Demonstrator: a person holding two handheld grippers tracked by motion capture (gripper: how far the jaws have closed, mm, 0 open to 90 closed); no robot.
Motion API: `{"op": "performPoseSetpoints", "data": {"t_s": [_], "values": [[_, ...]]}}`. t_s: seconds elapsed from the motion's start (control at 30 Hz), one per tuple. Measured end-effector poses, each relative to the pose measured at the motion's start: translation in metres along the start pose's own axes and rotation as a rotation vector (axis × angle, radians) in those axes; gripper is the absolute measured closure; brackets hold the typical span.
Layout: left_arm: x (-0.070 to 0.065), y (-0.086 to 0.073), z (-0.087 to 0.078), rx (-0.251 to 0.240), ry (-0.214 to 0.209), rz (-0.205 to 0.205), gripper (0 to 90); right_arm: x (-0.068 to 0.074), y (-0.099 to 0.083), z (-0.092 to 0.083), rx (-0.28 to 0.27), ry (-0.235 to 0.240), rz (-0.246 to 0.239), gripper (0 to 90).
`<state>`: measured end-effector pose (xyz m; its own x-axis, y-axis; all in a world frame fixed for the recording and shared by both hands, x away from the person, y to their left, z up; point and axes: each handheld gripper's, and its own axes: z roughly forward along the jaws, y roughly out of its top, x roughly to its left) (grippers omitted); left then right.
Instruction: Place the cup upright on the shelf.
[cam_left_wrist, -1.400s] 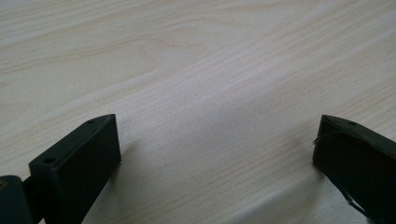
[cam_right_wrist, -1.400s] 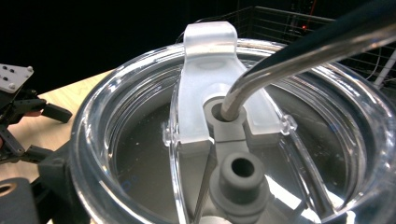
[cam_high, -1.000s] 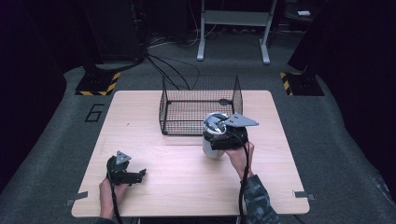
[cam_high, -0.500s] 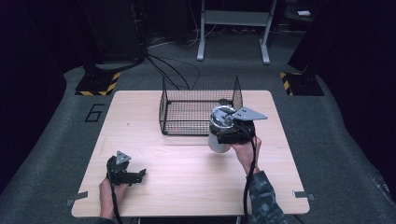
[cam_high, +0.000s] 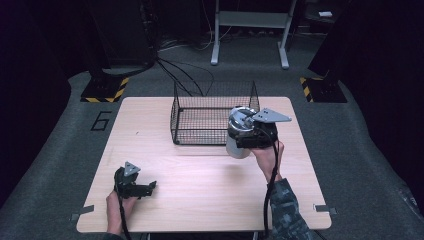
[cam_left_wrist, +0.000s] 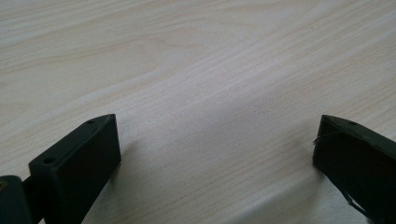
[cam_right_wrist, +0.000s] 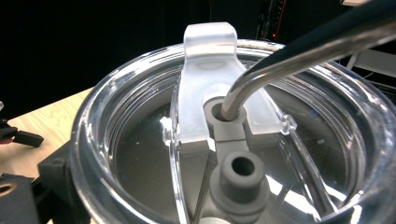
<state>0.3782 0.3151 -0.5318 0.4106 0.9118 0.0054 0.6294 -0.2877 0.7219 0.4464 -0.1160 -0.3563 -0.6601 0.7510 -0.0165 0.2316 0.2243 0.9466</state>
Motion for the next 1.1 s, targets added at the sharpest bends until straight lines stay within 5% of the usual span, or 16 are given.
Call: {"op": "performPoseSetpoints", "data": {"t_s": [1.1], "values": [[0.001, 0.0, -0.001, 0.01, -0.009, 0.008, 0.7, -0.019, 0.05, 0.008, 0.0, -0.008, -0.02, 3.4]]}}
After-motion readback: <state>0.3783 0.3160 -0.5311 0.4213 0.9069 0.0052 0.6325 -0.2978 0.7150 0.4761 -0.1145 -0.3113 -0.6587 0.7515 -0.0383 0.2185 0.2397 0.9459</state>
